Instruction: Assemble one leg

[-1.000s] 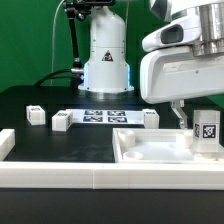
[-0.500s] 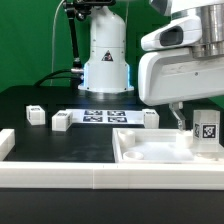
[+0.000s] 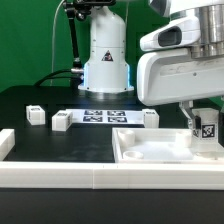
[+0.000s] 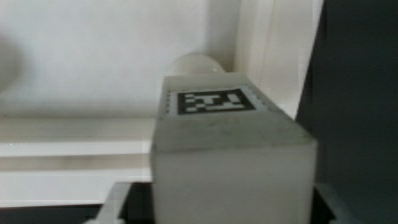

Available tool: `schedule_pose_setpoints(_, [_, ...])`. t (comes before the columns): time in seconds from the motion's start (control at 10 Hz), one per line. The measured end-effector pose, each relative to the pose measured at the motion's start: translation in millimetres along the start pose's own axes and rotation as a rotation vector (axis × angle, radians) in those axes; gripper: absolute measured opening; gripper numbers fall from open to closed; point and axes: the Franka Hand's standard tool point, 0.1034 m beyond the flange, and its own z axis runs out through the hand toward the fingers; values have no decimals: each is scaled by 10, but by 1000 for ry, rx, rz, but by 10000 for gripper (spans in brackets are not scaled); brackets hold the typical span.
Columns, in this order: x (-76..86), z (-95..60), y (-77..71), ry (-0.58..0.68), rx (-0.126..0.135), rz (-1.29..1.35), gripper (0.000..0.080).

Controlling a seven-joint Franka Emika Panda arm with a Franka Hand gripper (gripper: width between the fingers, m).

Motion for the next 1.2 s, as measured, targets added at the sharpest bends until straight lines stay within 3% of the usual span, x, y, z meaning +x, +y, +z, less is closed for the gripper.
schedule_pose_setpoints(0.3, [0,3,3,1,1,56,295])
schedule_pose_setpoints(1.2, [2,24,106,74,-35,1153,295])
